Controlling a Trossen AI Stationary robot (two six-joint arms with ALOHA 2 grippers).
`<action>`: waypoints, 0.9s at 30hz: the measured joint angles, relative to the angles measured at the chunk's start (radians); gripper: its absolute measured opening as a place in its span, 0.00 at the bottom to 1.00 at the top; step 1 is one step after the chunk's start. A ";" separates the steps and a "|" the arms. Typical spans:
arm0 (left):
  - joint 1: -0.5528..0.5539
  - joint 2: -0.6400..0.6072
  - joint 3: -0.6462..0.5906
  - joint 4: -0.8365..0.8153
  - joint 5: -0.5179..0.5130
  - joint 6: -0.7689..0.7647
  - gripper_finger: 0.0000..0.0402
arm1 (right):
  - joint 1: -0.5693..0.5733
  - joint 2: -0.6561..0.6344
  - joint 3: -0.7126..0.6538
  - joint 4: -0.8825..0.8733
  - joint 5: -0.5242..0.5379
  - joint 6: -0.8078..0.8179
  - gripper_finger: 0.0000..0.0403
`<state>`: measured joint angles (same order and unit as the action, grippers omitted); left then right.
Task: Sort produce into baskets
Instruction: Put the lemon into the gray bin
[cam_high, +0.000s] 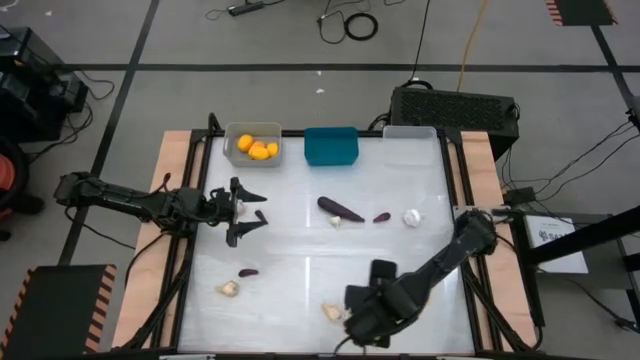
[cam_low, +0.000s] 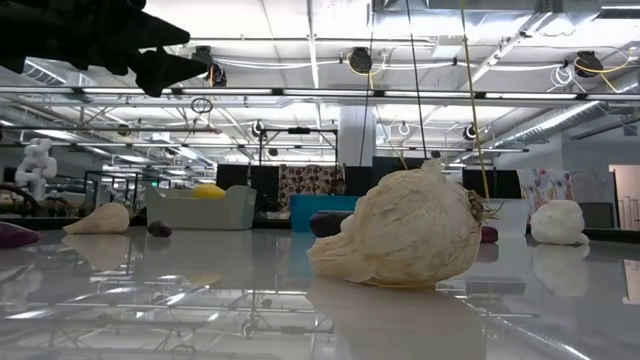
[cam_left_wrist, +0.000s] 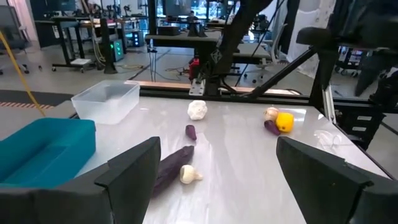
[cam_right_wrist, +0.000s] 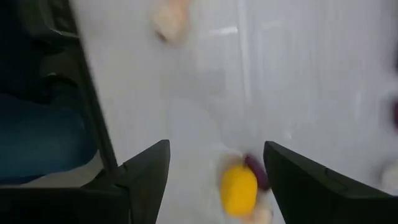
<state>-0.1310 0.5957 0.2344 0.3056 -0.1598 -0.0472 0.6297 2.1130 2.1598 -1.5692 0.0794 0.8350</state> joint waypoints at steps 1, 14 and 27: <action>0.000 0.000 0.000 0.000 0.000 0.000 0.81 | 0.007 -0.027 -0.050 -0.001 -0.004 0.036 0.62; 0.000 0.000 0.000 -0.001 -0.004 -0.021 0.81 | 0.071 -0.458 -0.772 0.376 -0.097 0.340 0.62; 0.000 0.000 0.000 -0.001 -0.014 -0.023 0.81 | 0.086 -0.496 -1.047 0.610 -0.163 0.301 0.68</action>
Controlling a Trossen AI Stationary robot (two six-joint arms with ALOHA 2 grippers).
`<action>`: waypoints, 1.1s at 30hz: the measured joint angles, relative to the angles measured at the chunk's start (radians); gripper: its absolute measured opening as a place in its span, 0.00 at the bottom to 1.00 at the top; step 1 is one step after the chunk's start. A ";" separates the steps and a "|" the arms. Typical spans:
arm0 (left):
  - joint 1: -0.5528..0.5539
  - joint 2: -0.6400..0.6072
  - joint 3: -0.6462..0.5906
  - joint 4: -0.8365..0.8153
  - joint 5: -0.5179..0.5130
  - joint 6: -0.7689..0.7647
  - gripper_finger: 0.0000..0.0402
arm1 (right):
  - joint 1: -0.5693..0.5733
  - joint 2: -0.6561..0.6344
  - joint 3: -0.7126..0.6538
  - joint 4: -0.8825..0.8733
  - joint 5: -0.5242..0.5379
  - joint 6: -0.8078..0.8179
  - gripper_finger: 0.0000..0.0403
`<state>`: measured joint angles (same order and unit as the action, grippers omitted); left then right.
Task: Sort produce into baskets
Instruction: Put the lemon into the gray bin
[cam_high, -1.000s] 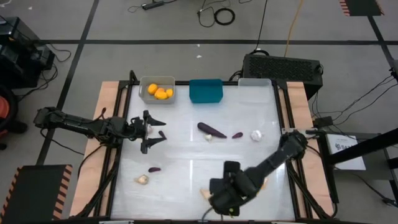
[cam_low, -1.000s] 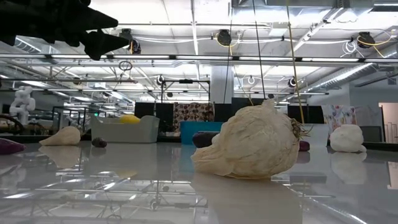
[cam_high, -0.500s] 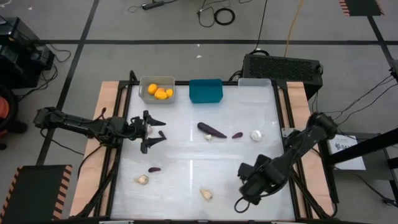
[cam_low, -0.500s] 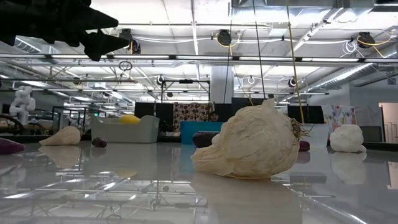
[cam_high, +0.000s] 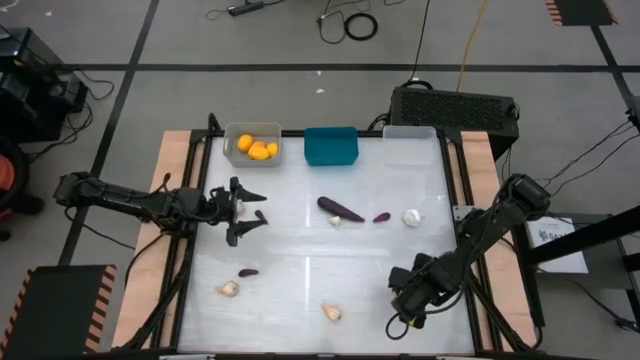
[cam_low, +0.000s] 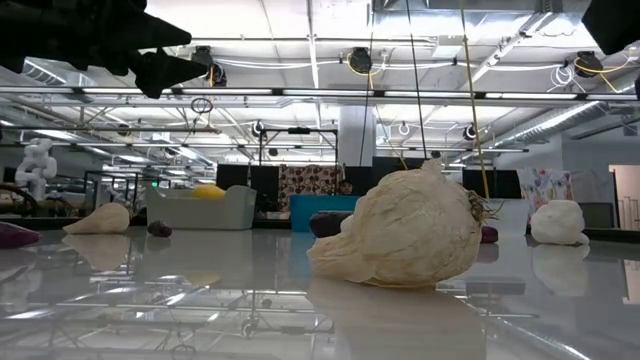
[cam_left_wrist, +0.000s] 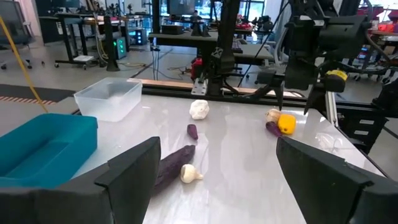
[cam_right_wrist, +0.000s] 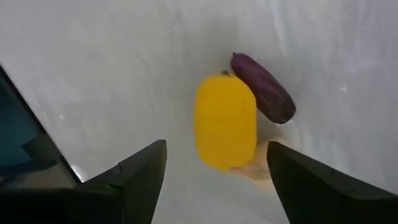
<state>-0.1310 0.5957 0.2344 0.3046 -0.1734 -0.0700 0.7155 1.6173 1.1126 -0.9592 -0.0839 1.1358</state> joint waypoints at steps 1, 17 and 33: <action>0.000 0.000 0.000 0.000 0.000 0.000 0.81 | 0.000 0.000 -0.003 0.000 -0.001 0.002 0.69; 0.000 0.000 0.000 -0.001 0.000 -0.001 0.81 | -0.001 0.000 -0.128 0.136 0.003 0.042 0.78; 0.000 0.000 0.000 0.000 0.000 -0.003 0.81 | -0.018 0.000 -0.156 0.221 -0.054 0.050 0.43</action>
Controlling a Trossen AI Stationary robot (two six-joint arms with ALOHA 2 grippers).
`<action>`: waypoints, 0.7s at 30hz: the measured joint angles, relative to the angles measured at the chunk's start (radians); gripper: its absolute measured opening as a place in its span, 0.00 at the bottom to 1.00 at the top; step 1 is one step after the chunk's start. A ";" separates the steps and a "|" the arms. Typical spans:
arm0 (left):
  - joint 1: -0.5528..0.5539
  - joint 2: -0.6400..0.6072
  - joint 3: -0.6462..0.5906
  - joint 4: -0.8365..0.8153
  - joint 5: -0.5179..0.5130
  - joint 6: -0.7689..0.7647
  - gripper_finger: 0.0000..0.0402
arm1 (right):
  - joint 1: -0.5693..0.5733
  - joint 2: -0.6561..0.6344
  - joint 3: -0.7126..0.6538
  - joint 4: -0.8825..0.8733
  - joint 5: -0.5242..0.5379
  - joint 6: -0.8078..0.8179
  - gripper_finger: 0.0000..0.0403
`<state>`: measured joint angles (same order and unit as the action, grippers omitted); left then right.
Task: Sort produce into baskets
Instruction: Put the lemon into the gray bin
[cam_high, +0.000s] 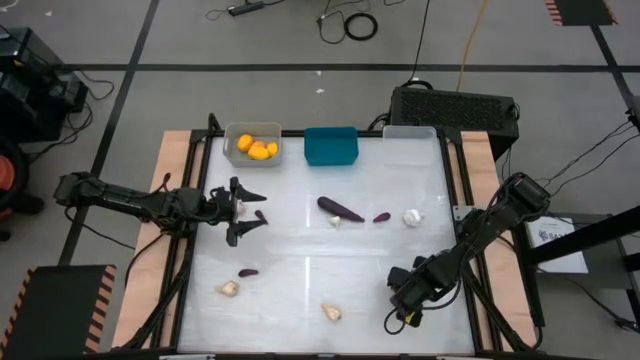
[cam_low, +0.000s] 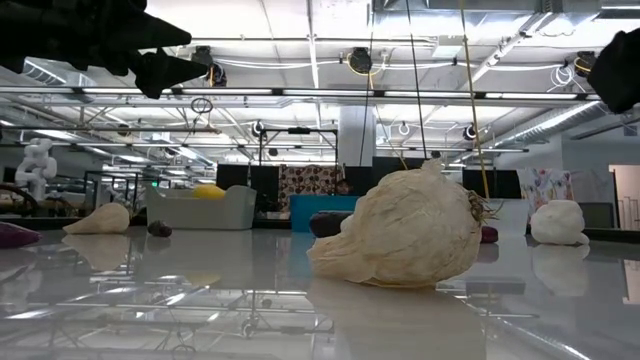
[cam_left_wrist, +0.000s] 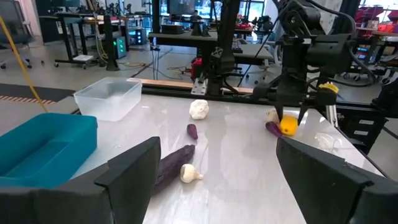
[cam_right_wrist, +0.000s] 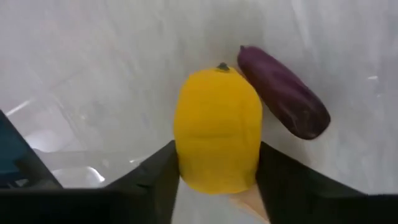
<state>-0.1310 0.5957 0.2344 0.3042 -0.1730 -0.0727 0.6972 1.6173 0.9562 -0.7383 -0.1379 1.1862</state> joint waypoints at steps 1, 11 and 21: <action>0.000 0.000 0.000 0.000 0.000 0.000 0.81 | -0.005 0.000 0.000 0.006 0.000 0.000 0.39; 0.000 0.000 0.000 0.000 0.000 0.000 0.81 | -0.127 0.000 0.080 0.013 -0.083 -0.147 0.32; 0.000 0.000 0.000 0.000 -0.034 0.001 0.81 | -0.359 0.000 0.265 0.119 0.375 -0.719 0.35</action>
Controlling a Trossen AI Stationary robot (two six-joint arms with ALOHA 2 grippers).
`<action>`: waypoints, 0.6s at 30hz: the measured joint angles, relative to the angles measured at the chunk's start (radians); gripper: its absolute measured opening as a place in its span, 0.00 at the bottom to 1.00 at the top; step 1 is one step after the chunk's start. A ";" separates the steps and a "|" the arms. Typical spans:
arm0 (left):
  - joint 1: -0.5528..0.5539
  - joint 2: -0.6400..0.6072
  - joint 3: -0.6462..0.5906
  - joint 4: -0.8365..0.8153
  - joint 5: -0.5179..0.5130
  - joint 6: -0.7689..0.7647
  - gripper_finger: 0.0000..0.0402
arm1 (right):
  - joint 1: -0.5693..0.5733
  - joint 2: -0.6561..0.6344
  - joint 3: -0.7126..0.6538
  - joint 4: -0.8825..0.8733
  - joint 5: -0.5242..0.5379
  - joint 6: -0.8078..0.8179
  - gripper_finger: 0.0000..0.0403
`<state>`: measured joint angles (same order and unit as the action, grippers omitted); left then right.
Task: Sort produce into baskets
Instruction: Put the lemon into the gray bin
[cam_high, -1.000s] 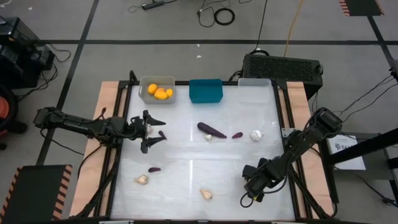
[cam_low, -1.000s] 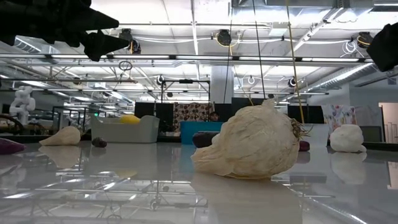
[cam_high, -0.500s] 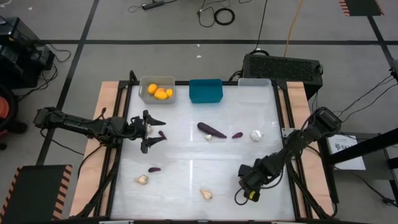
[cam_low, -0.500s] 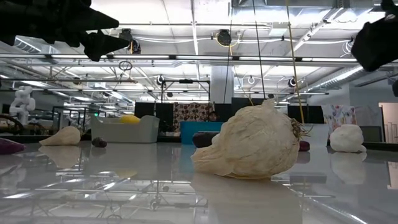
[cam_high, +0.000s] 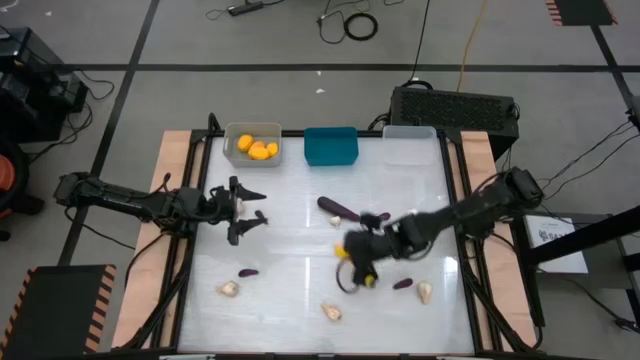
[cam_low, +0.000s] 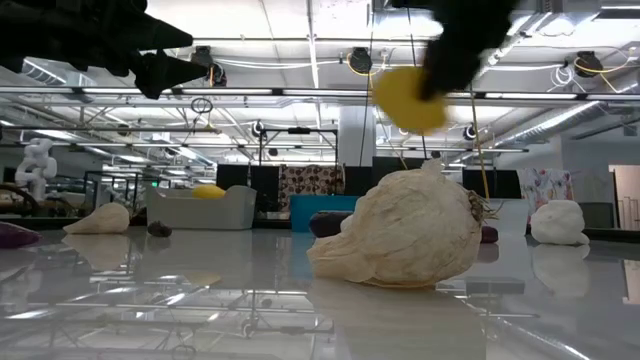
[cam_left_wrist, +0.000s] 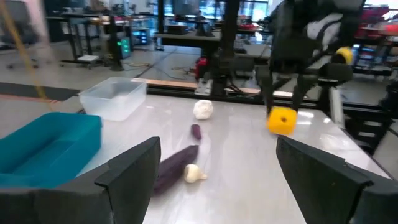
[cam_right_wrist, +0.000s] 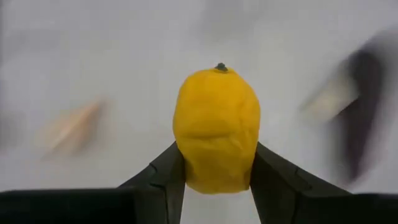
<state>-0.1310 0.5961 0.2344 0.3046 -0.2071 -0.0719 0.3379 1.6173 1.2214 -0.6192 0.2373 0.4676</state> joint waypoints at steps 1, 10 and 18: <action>0.000 0.000 0.000 0.000 -0.020 0.000 0.81 | -0.030 0.000 0.004 0.040 0.058 -0.062 0.35; 0.000 0.000 0.000 -0.018 -0.310 -0.024 0.81 | -0.392 0.088 0.006 0.644 0.009 -0.395 0.35; 0.000 0.000 0.000 -0.038 -0.428 -0.003 0.81 | -0.625 0.419 0.129 1.070 -0.269 -0.276 0.35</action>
<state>-0.1307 0.5957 0.2340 0.2663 -0.6348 -0.0749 -0.2867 2.0362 1.3503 0.4511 -0.0318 0.1912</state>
